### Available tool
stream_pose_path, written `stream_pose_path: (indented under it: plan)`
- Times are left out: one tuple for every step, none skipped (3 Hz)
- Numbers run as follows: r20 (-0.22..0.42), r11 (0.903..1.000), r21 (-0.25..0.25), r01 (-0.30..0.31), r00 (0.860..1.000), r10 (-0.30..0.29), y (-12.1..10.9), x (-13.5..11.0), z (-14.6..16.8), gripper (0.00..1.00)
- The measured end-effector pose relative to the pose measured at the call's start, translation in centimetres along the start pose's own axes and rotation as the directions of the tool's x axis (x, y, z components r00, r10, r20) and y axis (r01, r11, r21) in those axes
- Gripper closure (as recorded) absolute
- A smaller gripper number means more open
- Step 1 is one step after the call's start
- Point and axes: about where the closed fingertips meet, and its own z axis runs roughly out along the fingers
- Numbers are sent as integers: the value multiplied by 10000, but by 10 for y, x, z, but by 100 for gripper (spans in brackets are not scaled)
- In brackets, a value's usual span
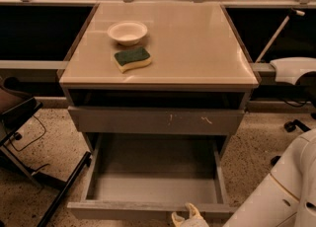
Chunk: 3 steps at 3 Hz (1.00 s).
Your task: Open middle drawer
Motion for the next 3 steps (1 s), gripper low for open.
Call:
stream_pose_path:
  plan:
    - [0,10000,-1,0,10000,0,0,1,0,58]
    - [0,10000,-1,0,10000,0,0,1,0,35]
    - [0,10000,-2,1,10000,-1,0,1,0,11]
